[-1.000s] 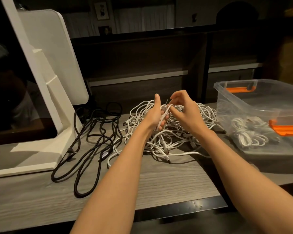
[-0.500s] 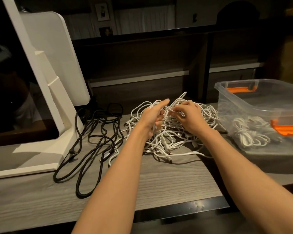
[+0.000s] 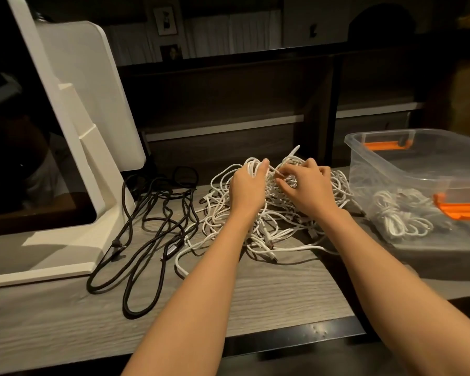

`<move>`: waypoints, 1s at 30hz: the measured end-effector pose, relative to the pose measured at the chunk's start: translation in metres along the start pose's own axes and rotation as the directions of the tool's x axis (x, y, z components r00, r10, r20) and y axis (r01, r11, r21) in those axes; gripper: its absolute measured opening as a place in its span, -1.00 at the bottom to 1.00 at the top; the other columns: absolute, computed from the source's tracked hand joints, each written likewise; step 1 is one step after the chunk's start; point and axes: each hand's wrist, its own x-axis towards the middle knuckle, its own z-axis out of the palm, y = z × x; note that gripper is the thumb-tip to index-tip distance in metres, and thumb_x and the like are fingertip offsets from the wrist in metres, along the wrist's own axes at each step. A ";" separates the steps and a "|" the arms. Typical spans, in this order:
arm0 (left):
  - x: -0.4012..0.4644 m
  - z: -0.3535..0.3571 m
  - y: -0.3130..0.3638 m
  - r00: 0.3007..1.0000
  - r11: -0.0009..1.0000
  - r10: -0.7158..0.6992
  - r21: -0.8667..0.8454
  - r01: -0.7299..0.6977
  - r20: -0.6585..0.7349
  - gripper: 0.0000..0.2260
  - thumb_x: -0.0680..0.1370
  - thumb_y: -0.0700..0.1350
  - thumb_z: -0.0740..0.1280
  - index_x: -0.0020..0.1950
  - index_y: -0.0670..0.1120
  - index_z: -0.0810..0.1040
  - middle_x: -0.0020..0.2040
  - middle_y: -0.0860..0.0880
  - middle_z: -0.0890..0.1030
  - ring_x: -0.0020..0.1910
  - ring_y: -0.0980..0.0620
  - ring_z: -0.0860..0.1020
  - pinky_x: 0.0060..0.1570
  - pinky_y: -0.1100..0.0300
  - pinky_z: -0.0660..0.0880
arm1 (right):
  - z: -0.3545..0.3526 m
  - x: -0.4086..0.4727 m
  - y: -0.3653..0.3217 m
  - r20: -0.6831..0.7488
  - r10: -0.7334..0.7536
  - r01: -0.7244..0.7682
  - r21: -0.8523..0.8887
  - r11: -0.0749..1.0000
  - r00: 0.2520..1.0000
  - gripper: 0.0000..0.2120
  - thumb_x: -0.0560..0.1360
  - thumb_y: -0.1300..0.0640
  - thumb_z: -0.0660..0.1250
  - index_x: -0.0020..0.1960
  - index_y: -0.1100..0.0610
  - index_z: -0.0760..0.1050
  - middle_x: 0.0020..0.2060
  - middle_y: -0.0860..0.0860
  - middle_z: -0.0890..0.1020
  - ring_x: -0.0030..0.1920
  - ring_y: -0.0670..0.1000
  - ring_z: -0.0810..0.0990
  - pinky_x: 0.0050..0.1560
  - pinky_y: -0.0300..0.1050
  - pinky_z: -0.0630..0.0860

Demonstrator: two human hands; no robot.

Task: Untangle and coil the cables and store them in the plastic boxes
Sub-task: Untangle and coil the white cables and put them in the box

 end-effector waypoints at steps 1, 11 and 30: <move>-0.001 0.001 -0.001 1.000 1.000 0.012 0.008 -0.012 -0.025 -0.63 0.63 0.04 0.24 -0.34 -0.05 0.37 -0.42 0.03 0.39 -0.43 0.09 0.34 -0.37 0.15 0.28 | 0.001 0.000 0.000 0.029 0.030 -0.031 0.007 1.000 0.999 -0.79 0.56 -0.04 0.26 0.17 -0.08 0.54 0.03 -0.11 0.62 0.16 -0.01 0.37 0.22 0.02 0.15; -0.001 0.003 -0.002 0.997 0.978 -0.050 -0.200 0.061 0.061 -0.64 0.59 0.13 0.26 0.12 -0.16 0.53 -0.26 0.01 0.40 -0.31 0.11 0.36 -0.30 0.22 0.35 | 0.002 -0.002 0.001 0.190 0.135 -0.155 0.097 0.983 0.972 -0.54 0.54 0.15 0.27 0.40 -0.07 0.28 0.42 -0.11 0.32 0.42 0.09 0.17 0.37 0.10 0.07; 0.002 -0.013 0.011 0.862 0.642 -0.329 -0.579 0.503 0.385 -0.60 0.67 0.08 0.14 -0.33 -0.06 0.34 -0.55 0.09 0.28 -0.60 0.19 0.24 -0.59 0.39 0.23 | 0.008 0.001 0.008 0.050 0.175 -0.181 0.166 0.969 0.983 -0.85 0.57 0.10 0.25 0.09 -0.10 0.51 0.12 -0.14 0.55 0.26 0.01 0.30 0.14 -0.05 0.11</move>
